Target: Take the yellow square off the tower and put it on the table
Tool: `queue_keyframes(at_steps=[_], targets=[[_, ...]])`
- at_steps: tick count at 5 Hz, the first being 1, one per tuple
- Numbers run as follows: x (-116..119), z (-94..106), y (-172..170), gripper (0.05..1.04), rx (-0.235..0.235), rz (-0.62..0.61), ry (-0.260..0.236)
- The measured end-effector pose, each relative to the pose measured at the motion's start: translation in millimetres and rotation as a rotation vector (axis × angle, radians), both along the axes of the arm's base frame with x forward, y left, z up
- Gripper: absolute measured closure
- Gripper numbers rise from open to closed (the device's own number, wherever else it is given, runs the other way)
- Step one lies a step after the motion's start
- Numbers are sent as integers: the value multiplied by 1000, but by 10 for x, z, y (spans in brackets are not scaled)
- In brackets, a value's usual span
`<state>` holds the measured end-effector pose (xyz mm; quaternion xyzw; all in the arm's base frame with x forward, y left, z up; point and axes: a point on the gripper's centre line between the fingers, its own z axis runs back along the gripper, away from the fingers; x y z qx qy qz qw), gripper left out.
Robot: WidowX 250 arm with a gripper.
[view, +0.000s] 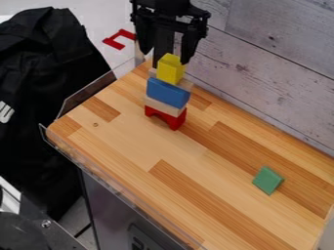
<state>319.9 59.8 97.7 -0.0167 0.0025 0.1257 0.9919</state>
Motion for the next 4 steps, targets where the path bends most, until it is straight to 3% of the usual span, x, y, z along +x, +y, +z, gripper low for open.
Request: queue_keyframes(at_steps=[4], targets=[[15, -209, -51, 83, -12, -18, 66]])
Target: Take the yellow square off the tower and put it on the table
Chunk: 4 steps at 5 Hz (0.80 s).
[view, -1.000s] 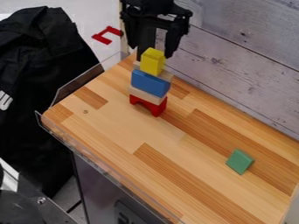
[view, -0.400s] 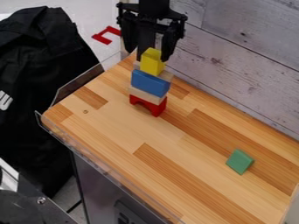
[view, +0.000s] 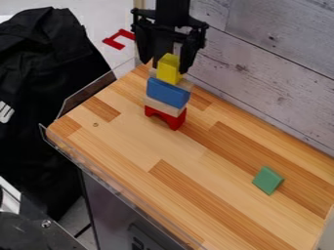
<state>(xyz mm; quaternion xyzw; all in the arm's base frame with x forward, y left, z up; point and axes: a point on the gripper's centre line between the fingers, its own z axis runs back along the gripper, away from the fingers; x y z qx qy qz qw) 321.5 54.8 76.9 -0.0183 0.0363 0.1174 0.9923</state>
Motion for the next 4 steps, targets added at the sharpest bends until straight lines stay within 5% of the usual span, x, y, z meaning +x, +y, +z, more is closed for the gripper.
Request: queue_keyframes(at_steps=[2, 3, 4], targets=[[1, -71, 5, 133, 0, -4, 15], [16, -69, -2, 418, 2, 2, 8], [22, -73, -6, 533, 3, 7, 4]])
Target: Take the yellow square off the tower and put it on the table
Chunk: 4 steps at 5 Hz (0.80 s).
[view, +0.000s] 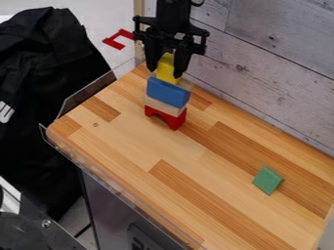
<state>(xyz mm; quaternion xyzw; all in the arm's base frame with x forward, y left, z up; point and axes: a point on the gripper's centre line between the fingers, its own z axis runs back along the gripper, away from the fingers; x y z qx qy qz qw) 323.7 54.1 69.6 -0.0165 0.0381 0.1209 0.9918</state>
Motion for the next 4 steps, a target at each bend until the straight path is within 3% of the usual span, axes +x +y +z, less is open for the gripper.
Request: queue_keyframes(at_steps=[1, 2, 3, 4], targets=[[1, 3, 2, 533, 2, 5, 0], [-3, 49, -47, 533, 34, 0, 3], [-12, 453, -279, 533, 115, -20, -46], [1, 644, -578, 533, 151, -70, -75]])
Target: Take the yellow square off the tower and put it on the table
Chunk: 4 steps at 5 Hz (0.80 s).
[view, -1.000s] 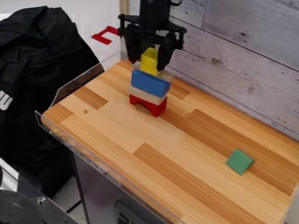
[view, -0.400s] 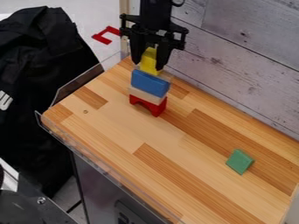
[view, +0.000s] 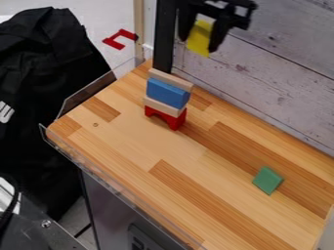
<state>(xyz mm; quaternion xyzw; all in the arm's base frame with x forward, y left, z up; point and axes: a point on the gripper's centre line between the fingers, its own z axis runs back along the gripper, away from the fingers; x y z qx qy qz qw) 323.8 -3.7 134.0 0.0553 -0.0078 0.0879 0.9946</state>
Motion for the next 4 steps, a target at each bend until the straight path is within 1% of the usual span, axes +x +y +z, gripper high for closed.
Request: queue_keyframes(at_steps=[1, 2, 3, 4], targets=[[-16, -30, -298, 533, -57, -51, -2], [-36, -384, -466, 533, -73, -78, 79], [-53, -603, -591, 533, -54, -115, 129], [-13, -791, -699, 533, -69, -131, 131]])
